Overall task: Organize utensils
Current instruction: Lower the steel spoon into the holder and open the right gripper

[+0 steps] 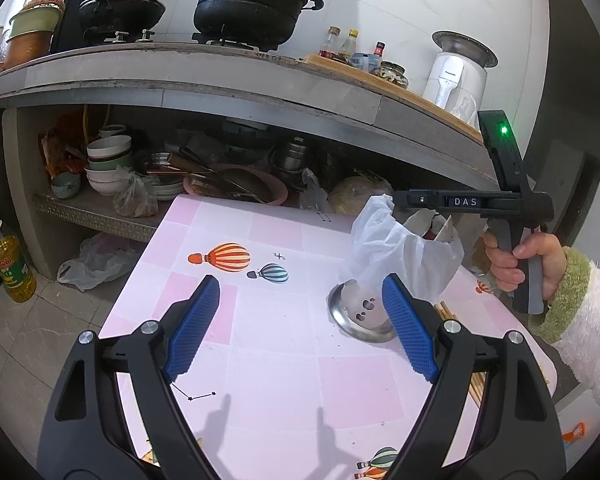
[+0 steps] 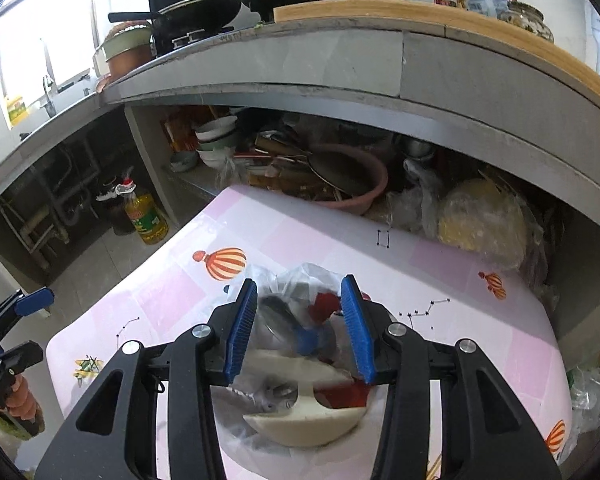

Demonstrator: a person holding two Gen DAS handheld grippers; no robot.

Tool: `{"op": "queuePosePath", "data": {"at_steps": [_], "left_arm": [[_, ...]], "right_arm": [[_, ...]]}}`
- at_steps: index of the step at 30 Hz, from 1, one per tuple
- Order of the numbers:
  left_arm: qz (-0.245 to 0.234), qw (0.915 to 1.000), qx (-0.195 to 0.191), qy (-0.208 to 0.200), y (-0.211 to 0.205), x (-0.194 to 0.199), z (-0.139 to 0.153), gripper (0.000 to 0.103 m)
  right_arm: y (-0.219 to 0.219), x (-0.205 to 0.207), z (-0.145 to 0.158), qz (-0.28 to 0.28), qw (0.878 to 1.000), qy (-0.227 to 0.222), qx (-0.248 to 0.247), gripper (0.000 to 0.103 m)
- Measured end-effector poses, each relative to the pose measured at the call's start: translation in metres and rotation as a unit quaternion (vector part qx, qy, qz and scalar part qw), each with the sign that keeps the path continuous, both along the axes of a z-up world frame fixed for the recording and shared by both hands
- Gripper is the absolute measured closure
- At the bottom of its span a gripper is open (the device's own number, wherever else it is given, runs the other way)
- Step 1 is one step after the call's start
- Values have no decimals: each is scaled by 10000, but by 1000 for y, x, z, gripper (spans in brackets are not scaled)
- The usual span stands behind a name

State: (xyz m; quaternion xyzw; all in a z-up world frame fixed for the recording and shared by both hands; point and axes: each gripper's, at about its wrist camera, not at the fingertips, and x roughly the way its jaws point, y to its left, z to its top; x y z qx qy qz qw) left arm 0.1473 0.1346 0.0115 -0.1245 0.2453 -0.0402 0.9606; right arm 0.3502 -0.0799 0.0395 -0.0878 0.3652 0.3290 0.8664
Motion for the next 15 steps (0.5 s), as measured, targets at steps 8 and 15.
{"op": "queuePosePath", "data": {"at_steps": [8, 15], "left_arm": [[0, 10000, 0, -10, -1, -2, 1, 24], [-36, 10000, -11, -31, -6, -8, 6, 23]], "right_arm": [[-17, 2, 11, -121, 9994, 172, 291, 54], [-61, -15, 43, -384, 9944, 79, 980, 51]]}}
